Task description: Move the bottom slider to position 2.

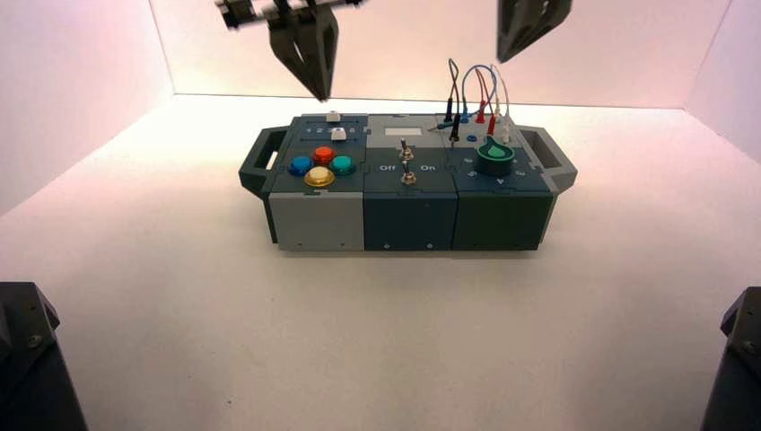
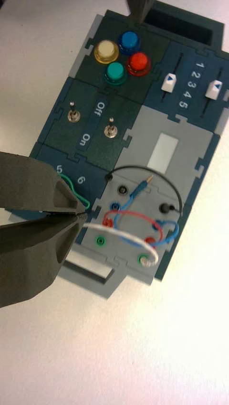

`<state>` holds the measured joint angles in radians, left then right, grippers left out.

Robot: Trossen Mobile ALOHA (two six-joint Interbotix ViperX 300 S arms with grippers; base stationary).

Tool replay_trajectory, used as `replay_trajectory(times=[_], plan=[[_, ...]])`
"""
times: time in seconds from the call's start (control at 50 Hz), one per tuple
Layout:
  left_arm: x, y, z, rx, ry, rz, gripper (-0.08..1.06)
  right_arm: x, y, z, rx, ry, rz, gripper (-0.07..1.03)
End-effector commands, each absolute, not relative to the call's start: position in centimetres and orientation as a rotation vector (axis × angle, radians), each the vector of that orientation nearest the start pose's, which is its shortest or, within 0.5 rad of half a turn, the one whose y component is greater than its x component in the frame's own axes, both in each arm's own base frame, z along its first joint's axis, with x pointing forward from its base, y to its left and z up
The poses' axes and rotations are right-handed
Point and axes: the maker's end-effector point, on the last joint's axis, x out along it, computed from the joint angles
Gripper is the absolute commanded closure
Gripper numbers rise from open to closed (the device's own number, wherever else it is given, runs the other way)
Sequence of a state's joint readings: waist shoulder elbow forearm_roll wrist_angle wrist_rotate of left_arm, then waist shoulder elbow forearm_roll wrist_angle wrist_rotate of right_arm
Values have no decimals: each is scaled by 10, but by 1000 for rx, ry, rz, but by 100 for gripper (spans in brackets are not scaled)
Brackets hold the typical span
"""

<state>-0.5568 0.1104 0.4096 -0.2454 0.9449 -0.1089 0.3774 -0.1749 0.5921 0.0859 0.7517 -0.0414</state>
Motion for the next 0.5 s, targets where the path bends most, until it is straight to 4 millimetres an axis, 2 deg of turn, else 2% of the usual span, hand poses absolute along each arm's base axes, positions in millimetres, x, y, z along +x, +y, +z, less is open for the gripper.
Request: replay_trajectory(times=[0.02, 0.22, 0.5], plan=[[313, -237, 102, 14, 1454, -416, 101, 321, 140, 163, -144, 1111, 376, 98], [332, -243, 90, -76, 1364, -363, 101, 315, 141, 159, -105, 1108, 377, 98], [343, -243, 66, -45, 1355, -344, 101, 307, 146, 154, -95, 1111, 393, 98]])
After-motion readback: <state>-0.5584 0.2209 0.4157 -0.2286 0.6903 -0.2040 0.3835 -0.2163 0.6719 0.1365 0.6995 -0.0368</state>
